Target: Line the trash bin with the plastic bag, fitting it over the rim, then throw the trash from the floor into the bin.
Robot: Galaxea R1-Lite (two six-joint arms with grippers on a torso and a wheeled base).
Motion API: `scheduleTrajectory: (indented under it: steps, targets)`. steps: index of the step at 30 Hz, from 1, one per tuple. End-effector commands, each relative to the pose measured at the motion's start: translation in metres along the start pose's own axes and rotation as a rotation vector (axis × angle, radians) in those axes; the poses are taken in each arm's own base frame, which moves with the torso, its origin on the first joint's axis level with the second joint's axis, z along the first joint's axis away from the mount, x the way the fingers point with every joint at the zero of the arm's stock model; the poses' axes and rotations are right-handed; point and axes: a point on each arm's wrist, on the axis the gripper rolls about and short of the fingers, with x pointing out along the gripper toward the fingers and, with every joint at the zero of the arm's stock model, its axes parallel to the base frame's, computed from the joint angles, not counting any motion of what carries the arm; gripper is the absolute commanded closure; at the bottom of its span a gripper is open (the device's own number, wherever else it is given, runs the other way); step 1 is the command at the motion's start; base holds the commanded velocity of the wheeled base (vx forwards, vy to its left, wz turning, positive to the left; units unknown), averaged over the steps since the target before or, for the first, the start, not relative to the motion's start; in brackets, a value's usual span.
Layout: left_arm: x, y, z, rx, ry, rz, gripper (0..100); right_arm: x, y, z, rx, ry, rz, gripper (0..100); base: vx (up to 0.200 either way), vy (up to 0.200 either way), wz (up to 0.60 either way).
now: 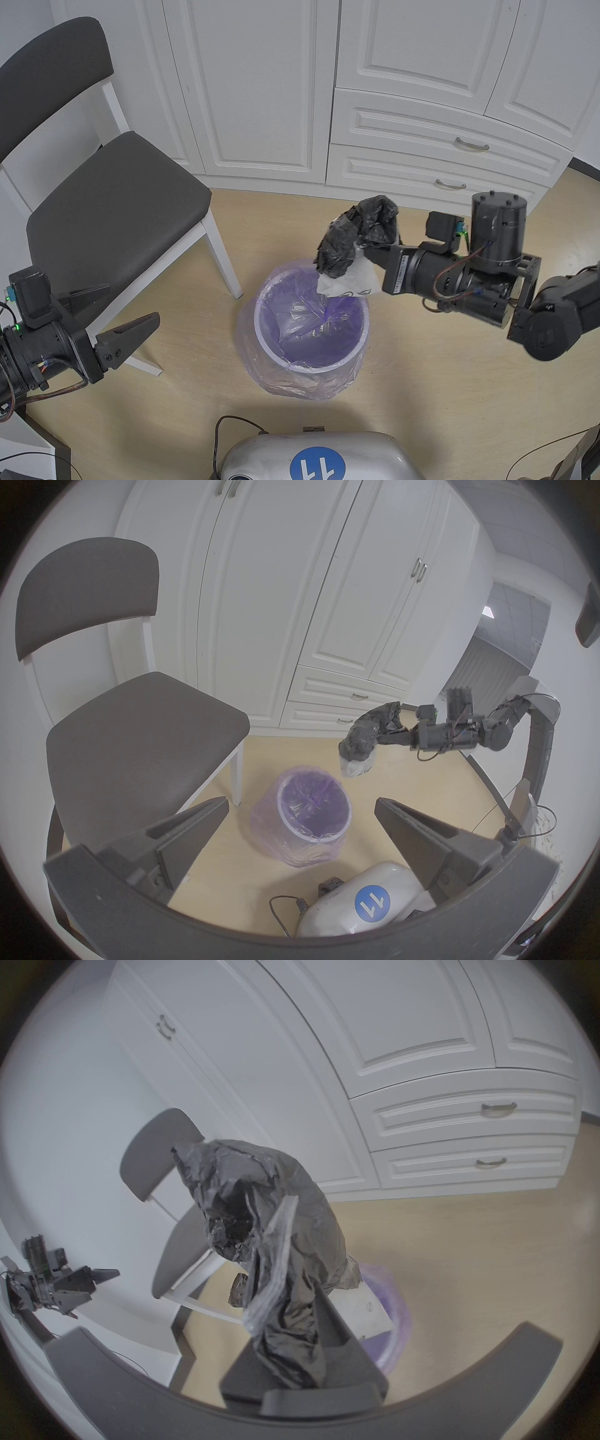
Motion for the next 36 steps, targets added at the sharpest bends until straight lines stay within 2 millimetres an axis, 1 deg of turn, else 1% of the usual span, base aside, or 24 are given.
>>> scheduleTrajectory:
  steps: [1,2,3,4,6,7,10,13,14,16,18,20,21,25,28,36]
  targets:
    - [-0.007,-0.001,0.003,0.004,-0.031,-0.001,0,0.049,0.006,-0.076,0.061,0.099,0.047,100,0.000,0.000,0.00]
    - [-0.007,-0.001,0.003,0.004,-0.031,-0.001,0,0.049,0.006,-0.076,0.061,0.099,0.047,100,0.000,0.000,0.00]
    - [-0.010,-0.002,0.004,0.006,-0.043,-0.002,0,0.065,0.000,-0.097,0.070,0.091,0.051,100,0.000,0.000,0.00]
    - [-0.011,-0.002,0.005,0.007,-0.049,-0.003,0,0.072,-0.004,-0.108,0.072,0.085,0.054,100,0.000,0.000,0.00]
    - [-0.012,-0.002,0.005,0.007,-0.052,-0.003,0,0.078,-0.006,-0.116,0.072,0.081,0.055,100,0.000,0.000,0.00]
    - [-0.013,-0.002,0.006,0.010,-0.059,-0.003,0,0.086,-0.011,-0.127,0.076,0.070,0.057,100,0.000,0.000,0.00]
    - [-0.014,-0.002,0.006,0.010,-0.063,-0.003,0,0.098,-0.018,-0.145,0.085,0.055,0.060,100,0.000,0.000,0.00]
    - [-0.014,-0.002,0.006,0.011,-0.063,-0.005,0,0.108,-0.026,-0.156,0.090,0.043,0.055,100,0.000,0.000,0.00]
    - [-0.014,-0.002,0.006,0.011,-0.063,-0.005,0,0.108,-0.026,-0.156,0.090,0.043,0.055,100,0.000,0.000,0.00]
    - [-0.014,-0.002,0.006,0.012,-0.063,-0.005,0,0.115,-0.032,-0.163,0.126,0.026,0.051,100,0.000,0.000,0.00]
    - [-0.014,-0.002,0.006,0.012,-0.063,-0.005,0,0.116,-0.036,-0.164,0.132,0.021,0.046,100,0.000,0.000,0.00]
    - [-0.014,-0.002,0.006,0.014,-0.064,-0.005,0,0.118,-0.044,-0.163,0.137,0.014,0.031,100,0.000,0.000,0.00]
    - [-0.014,-0.002,0.006,0.014,-0.064,-0.005,0,0.118,-0.044,-0.163,0.137,0.014,0.030,100,0.000,0.000,0.00]
    - [-0.014,-0.003,0.006,0.014,-0.061,-0.009,0,0.121,-0.059,-0.157,0.144,-0.006,0.007,100,0.000,0.000,0.00]
    - [-0.014,-0.003,0.005,0.014,-0.058,-0.009,0,0.120,-0.062,-0.156,0.144,-0.005,-0.002,100,0.000,0.000,0.00]
    - [-0.014,-0.003,0.004,0.013,-0.055,-0.010,0,0.125,-0.071,-0.179,0.134,0.049,-0.027,100,0.000,0.000,0.00]
